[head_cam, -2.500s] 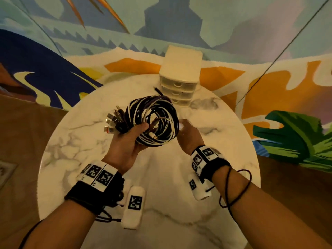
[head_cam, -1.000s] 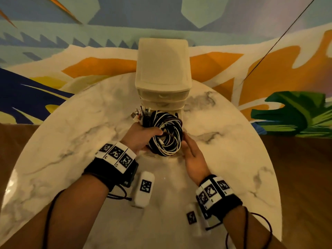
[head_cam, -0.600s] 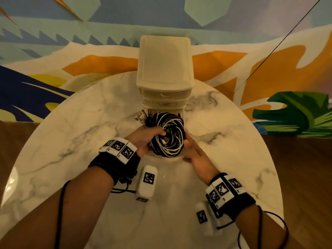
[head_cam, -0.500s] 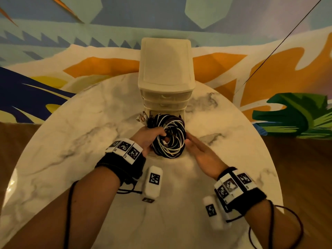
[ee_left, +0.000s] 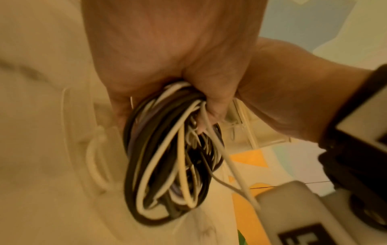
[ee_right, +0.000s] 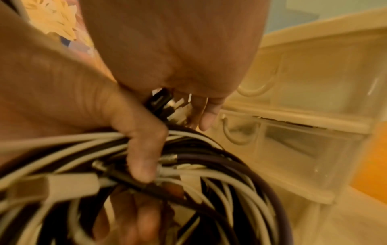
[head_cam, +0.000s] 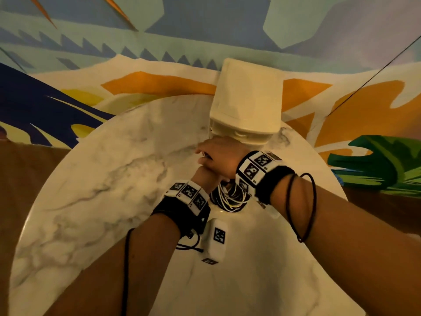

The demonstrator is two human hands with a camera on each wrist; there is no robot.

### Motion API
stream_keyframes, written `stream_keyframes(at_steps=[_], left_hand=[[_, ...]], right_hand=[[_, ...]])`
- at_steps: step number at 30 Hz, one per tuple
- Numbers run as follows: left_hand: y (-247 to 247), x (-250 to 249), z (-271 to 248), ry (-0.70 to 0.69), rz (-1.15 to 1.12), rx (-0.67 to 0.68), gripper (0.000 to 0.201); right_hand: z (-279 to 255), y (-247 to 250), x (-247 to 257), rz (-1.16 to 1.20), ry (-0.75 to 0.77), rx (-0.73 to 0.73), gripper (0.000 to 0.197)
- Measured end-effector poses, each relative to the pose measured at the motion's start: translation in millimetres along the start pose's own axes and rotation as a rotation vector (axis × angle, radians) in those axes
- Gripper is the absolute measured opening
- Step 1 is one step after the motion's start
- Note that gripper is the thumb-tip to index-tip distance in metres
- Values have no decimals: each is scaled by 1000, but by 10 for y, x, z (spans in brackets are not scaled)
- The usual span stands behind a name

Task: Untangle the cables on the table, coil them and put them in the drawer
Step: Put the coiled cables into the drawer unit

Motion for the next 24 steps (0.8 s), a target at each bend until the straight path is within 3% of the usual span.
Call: stream_keyframes(at_steps=[2, 7, 10, 13, 15, 19, 24], left_hand=[[-61, -46, -93, -53, 172, -25, 45], [-190, 111, -158, -137, 26, -212, 36], [-228, 160, -125, -189, -17, -278, 36], [-237, 136, -155, -215, -72, -270, 32], [-236, 130, -140, -229, -63, -230, 33], [-231, 129, -96, -183, 123, -253, 36], [-245, 127, -150, -182, 167, -250, 51]], right_hand=[[-1, -31, 7, -22, -28, -32, 28], [130, -97, 30, -183, -96, -47, 35], [93, -159, 43, -136, -71, -62, 39], [-1, -125, 8, -98, -46, -131, 31], [-42, -72, 11, -198, -53, -89, 28], [-6, -99, 72, -354, -209, -41, 28], [81, -101, 133, -209, -326, -104, 21]])
Point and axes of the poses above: each hand's wrist, its own z-axis towards the middle knuckle, its own y-axis out of the back of the hand, x = y × z, the point moved 1 cm from there along z, towards the middle knuckle, and after that the axes turned 15 degrees about x, right-handed, at the moved point
